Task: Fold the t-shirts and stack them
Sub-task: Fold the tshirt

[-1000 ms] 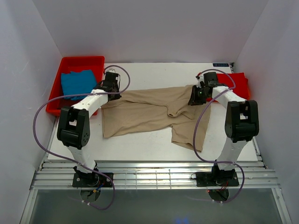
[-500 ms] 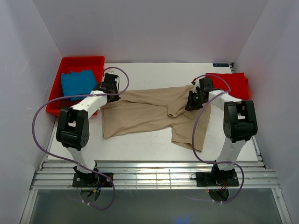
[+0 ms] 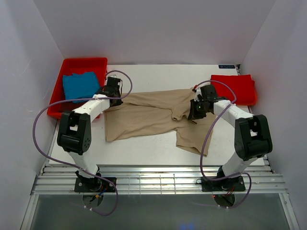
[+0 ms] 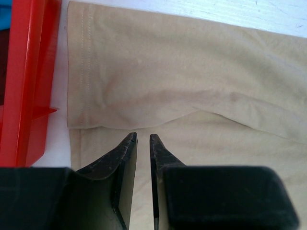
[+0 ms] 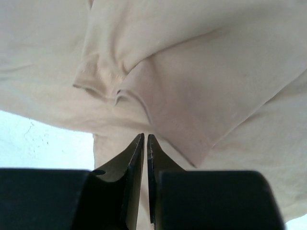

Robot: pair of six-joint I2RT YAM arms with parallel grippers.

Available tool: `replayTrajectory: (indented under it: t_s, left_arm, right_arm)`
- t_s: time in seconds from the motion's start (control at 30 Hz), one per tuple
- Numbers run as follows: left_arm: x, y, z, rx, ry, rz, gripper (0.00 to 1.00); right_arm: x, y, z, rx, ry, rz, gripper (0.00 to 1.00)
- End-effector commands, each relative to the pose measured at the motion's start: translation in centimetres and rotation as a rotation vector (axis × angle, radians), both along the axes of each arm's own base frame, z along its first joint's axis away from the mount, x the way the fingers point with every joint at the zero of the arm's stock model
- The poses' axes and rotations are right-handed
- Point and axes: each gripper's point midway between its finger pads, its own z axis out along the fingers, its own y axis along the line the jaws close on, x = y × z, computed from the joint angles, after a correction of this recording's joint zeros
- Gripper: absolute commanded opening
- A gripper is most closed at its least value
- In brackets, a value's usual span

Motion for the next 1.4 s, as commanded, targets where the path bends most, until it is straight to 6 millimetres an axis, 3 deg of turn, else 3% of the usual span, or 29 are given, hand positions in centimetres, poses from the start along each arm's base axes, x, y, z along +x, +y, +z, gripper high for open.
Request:
replayTrajectory:
  t_s: [0.0,0.1,0.27,0.37,0.5,0.63,0.67,0.87,1.03,1.2,1.37]
  left_arm:
    - [0.1,0.3,2.9,-0.001,-0.075,0.009,0.28]
    - [-0.1,0.6,2.9,0.005,-0.075,0.013,0.28]
    - [-0.4,0.7,3.0,0.008,-0.074,0.010,0.27]
    - [-1.7,1.4,3.4,0.025,-0.051,0.039,0.26]
    - [-5.6,2.8,2.8,0.035,-0.003,0.092,0.29]
    - [-8.3,3.4,1.4,0.037,0.046,0.101,0.31]
    - [-8.7,3.5,1.1,0.039,0.059,0.104,0.30]
    - [-12.2,3.8,-0.6,0.024,0.170,0.135,0.30]
    - [-14.6,4.3,-2.2,0.052,0.307,0.161,0.32]
    - [-16.7,5.0,-2.3,0.072,0.360,0.200,0.40]
    - [-18.1,4.7,-2.9,0.049,0.394,0.209,0.45]
  right_arm:
    - [-3.0,-0.1,-0.3,-0.006,0.062,0.025,0.12]
    - [-3.8,-0.5,-0.3,-0.031,0.065,0.019,0.12]
    - [-2.2,-0.8,1.3,-0.052,0.019,-0.025,0.13]
    - [-2.0,-0.9,2.5,-0.056,0.027,-0.051,0.19]
    - [-1.8,-3.1,4.7,-0.139,-0.059,-0.137,0.24]
    - [-0.5,-4.3,5.4,-0.186,-0.127,-0.190,0.24]
    - [0.4,-4.3,6.1,-0.190,-0.147,-0.206,0.24]
    - [2.0,-3.6,5.3,-0.166,-0.103,-0.222,0.24]
    - [0.0,-4.2,3.1,-0.191,-0.020,-0.241,0.23]
    - [-2.9,-4.7,3.9,-0.181,0.010,-0.262,0.32]
    - [-6.3,-4.8,3.2,-0.171,0.055,-0.263,0.36]
